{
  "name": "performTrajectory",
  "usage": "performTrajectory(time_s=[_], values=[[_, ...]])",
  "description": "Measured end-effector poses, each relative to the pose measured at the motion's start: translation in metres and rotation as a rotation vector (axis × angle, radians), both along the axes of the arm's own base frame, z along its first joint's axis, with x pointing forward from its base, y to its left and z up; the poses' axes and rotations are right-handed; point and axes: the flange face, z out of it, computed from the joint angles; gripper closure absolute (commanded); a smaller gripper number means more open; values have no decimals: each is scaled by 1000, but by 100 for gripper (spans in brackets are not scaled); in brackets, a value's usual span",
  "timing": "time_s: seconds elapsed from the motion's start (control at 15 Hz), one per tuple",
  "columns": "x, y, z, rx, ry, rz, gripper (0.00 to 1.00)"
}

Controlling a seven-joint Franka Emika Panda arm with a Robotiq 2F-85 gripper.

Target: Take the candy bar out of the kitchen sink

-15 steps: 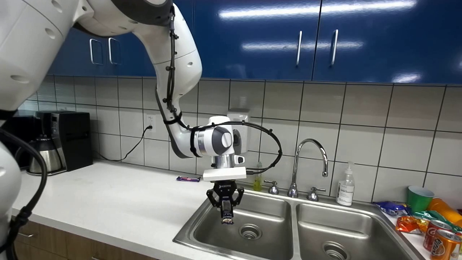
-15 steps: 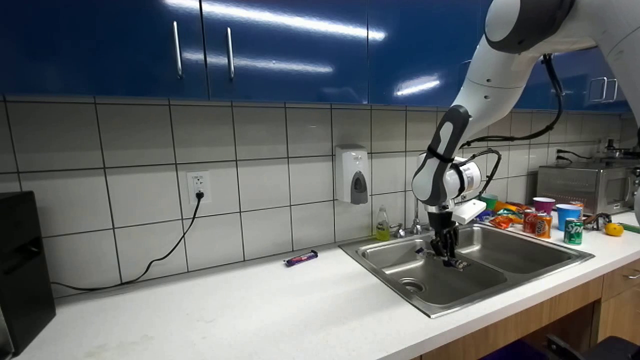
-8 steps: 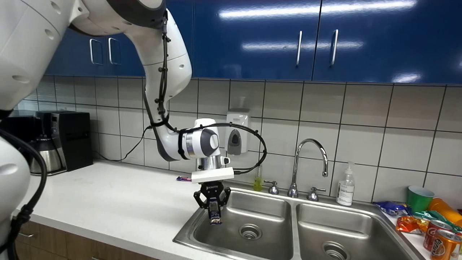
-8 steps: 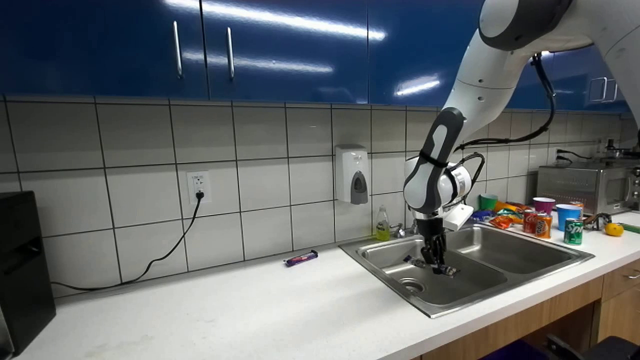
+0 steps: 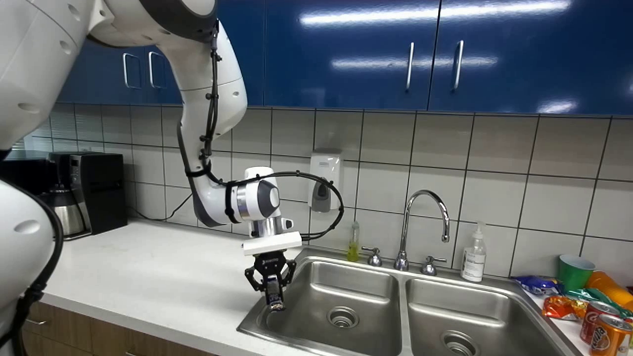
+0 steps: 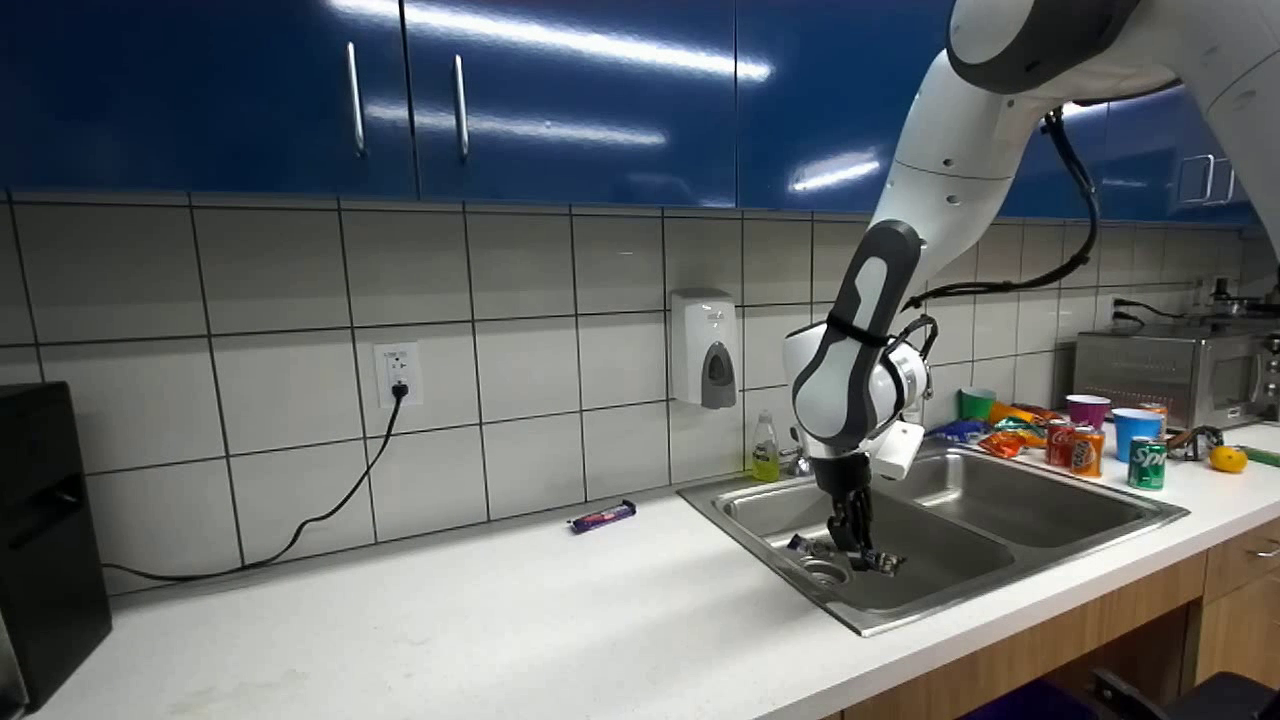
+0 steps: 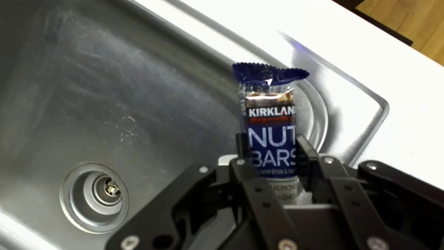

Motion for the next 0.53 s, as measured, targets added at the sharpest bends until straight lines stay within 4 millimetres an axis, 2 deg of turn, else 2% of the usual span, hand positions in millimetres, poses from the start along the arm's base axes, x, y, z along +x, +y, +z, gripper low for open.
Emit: performTrajectory(time_s=[0.53], values=[[-10,47,-10,7,20,108,91]])
